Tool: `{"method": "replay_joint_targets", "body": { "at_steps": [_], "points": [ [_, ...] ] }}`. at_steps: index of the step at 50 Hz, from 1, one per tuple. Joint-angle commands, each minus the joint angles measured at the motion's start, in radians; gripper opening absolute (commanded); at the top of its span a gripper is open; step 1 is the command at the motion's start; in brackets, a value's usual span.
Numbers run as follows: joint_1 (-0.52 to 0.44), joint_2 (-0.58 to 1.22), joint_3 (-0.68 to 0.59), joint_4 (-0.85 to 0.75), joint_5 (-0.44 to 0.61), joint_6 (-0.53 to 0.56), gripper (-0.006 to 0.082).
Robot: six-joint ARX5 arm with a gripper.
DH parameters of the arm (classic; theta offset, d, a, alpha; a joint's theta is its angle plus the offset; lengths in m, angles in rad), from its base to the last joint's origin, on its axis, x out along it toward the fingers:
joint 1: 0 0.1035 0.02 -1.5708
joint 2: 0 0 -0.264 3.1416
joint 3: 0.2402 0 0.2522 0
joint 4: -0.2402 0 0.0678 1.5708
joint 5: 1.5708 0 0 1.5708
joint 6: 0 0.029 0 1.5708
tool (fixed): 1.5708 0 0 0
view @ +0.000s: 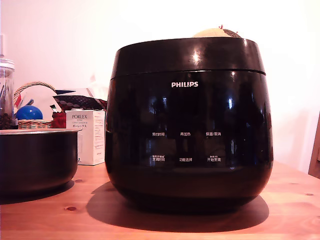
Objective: Open the rice cooker by pressing the large metal button on the top of its lid with medium force
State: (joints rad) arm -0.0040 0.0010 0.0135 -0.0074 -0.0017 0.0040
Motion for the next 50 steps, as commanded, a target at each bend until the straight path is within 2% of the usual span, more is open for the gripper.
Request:
{"method": "replay_joint_targets", "body": {
  "at_steps": [1, 17, 18, 20, 21, 24, 25, 26, 27, 28, 31, 32, 33, 35, 37, 38, 39, 50],
  "points": [
    [0.064, -0.014, -0.031, 0.006, 0.107, 0.004, -0.0021],
    [0.064, -0.014, -0.029, 0.095, 0.109, -0.029, -0.0021],
    [0.064, -0.014, -0.029, 0.105, 0.112, -0.063, -0.0021],
    [0.063, -0.014, -0.029, 0.126, 0.127, -0.063, -0.0021],
    [0.063, -0.014, -0.029, 0.137, 0.137, -0.116, -0.0021],
    [0.060, -0.014, -0.027, 0.178, 0.166, -0.121, -0.0021],
    [0.059, -0.014, -0.027, 0.193, 0.179, -0.198, -0.0021],
    [0.058, -0.014, -0.026, 0.212, 0.187, -0.210, -0.0021],
    [0.056, -0.014, -0.024, 0.232, 0.215, -0.210, -0.0021],
    [0.055, -0.014, -0.021, 0.245, 0.238, -0.264, -0.0021],
    [0.049, -0.014, -0.005, 0.271, 0.302, -0.267, -0.0021],
    [0.046, -0.014, 0.003, 0.272, 0.324, -0.349, -0.0021],
    [0.043, -0.014, 0.013, 0.270, 0.340, -0.349, -0.0021],
    [0.038, -0.014, 0.032, 0.264, 0.398, -0.420, -0.0021],
    [0.032, -0.014, 0.051, 0.251, 0.436, -0.420, -0.0021],
    [0.030, -0.014, 0.063, 0.241, 0.490, -0.420, -0.0021],
    [0.027, -0.014, 0.076, 0.228, 0.525, -0.476, -0.0021],
    [-0.004, 0.022, 0.227, 0.058, 0.873, -0.539, -0.0021]
  ]
}}
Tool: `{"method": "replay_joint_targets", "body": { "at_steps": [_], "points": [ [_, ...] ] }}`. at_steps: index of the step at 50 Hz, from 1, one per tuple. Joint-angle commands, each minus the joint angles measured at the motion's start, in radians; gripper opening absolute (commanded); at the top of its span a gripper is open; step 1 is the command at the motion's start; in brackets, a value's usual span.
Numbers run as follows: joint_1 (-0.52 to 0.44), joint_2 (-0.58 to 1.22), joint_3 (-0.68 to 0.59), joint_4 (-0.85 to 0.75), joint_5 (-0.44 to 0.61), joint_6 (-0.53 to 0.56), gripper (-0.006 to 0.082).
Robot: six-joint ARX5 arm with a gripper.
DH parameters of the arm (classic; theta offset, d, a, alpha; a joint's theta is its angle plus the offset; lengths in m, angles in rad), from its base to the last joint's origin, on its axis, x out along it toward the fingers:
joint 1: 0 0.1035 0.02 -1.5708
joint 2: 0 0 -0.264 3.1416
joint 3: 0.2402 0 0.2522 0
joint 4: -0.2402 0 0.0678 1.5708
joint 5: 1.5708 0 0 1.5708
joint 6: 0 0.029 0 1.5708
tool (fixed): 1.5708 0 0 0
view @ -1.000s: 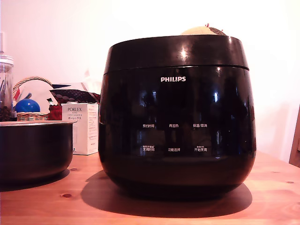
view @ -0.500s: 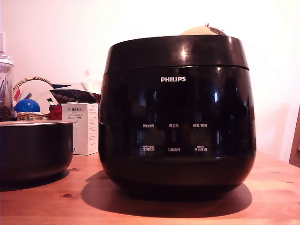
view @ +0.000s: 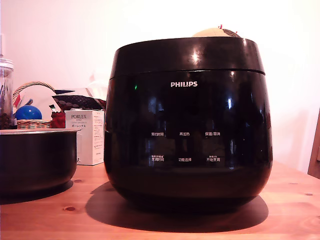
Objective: Open the rice cooker by pressing the large metal button on the top of its lid with medium force
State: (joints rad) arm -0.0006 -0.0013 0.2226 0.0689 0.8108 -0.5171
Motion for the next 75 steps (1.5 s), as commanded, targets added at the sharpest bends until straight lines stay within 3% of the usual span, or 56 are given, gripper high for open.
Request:
{"method": "replay_joint_targets", "body": {
  "at_steps": [1, 8, 17, 21, 29, 41, 48, 62, 75],
  "points": [
    [-0.010, 0.034, 0.027, -0.026, 0.080, -0.018, -0.0021],
    [-0.032, 0.121, 0.097, -0.039, 0.180, -0.026, -0.0021],
    [-0.071, 0.240, 0.153, -0.035, 0.202, 0.013, -0.0021],
    [-0.093, 0.300, 0.171, -0.034, 0.202, 0.131, -0.0021],
    [-0.150, 0.428, 0.187, 0.040, 0.198, 0.207, -0.0021],
    [-0.271, 0.621, 0.200, 0.187, 0.132, 0.267, -0.0021],
    [-0.360, 0.730, 0.227, 0.254, 0.065, 0.390, -0.0021],
    [-0.515, 0.923, 0.350, 0.257, -0.054, 0.561, -0.0021],
    [-0.609, 1.108, 0.472, 0.253, -0.086, 0.608, -0.0021]
  ]
}}
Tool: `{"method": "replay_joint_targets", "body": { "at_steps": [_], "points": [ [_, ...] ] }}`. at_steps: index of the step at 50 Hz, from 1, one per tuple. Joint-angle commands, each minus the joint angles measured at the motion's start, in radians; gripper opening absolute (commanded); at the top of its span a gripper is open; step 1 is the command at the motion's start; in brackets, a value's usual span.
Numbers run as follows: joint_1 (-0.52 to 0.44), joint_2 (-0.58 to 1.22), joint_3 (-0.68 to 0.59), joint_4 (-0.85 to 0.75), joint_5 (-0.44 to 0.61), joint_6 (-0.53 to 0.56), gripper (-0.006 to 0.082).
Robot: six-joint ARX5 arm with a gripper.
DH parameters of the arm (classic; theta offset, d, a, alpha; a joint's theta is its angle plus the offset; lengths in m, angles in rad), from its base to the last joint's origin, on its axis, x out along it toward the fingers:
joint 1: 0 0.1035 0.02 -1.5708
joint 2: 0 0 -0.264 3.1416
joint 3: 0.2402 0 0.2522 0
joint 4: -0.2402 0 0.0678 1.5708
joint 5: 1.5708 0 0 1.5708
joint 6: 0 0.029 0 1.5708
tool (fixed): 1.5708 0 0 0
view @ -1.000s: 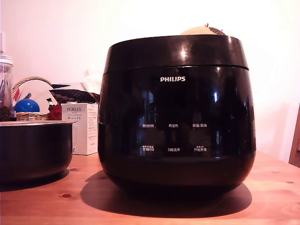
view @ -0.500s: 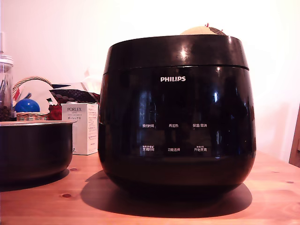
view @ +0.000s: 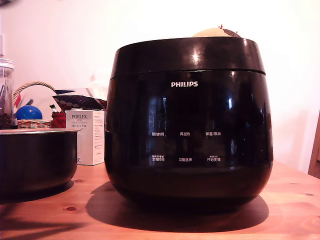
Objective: Open the rice cooker by pressing the large metal button on the top of its lid with medium force
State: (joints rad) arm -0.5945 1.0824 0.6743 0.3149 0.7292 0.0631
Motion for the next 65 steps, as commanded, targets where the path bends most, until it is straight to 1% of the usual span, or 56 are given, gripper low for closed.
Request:
{"method": "replay_joint_targets", "body": {
  "at_steps": [1, 4, 5, 15, 34, 43, 48, 52, 53, 65],
  "points": [
    [-0.021, 0.039, 0.030, 0.007, -0.006, 0.028, -0.0021],
    [-0.040, 0.074, 0.057, 0.007, -0.011, 0.028, -0.0021],
    [-0.047, 0.087, 0.066, 0.007, -0.015, 0.054, -0.0021],
    [-0.090, 0.184, 0.126, -0.001, -0.062, 0.103, -0.0021],
    [-0.122, 0.294, 0.132, -0.001, -0.126, 0.105, -0.0021],
    [-0.142, 0.324, 0.132, -0.016, -0.173, 0.129, -0.0021],
    [-0.154, 0.332, 0.132, -0.042, -0.194, 0.129, -0.0021],
    [-0.159, 0.332, 0.132, -0.085, -0.231, 0.134, -0.0021],
    [-0.160, 0.332, 0.132, -0.096, -0.241, 0.155, -0.0021],
    [-0.158, 0.332, 0.132, -0.215, -0.327, 0.167, -0.0021]
  ]
}}
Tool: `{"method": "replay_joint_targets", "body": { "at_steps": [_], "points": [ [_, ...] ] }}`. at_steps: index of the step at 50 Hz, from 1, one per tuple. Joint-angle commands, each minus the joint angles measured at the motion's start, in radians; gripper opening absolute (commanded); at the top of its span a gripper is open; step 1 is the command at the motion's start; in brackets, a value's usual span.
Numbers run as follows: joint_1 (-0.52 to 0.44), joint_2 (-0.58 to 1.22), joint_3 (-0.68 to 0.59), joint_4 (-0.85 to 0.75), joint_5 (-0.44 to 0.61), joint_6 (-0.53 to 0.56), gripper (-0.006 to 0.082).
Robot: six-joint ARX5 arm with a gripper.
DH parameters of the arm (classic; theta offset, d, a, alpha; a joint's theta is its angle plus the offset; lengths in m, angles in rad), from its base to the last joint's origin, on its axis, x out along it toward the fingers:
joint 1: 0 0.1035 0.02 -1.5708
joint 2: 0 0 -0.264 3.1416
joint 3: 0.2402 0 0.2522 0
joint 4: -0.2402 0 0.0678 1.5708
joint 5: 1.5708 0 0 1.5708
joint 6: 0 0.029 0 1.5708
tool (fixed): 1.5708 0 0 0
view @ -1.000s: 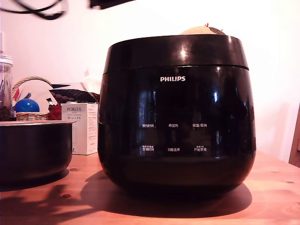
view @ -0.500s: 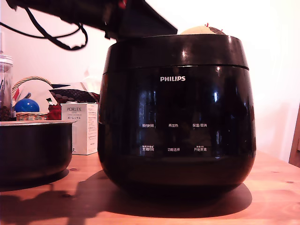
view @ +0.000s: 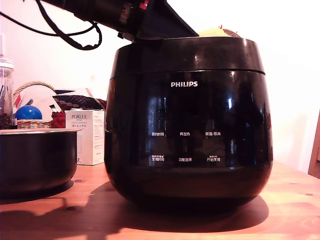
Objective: Open the rice cooker by pressing the large metal button on the top of its lid with medium force
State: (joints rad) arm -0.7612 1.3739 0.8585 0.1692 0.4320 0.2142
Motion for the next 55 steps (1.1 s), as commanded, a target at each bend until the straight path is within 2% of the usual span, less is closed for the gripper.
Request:
{"method": "replay_joint_targets", "body": {
  "at_steps": [1, 38, 55],
  "points": [
    [0.009, 0.040, -0.052, -0.079, -0.032, 0.016, -0.0021],
    [0.002, 0.040, -0.052, -0.277, -0.064, 0.082, -0.0021],
    [0.002, 0.038, -0.052, -0.183, -0.074, 0.081, -0.0021]
  ]
}}
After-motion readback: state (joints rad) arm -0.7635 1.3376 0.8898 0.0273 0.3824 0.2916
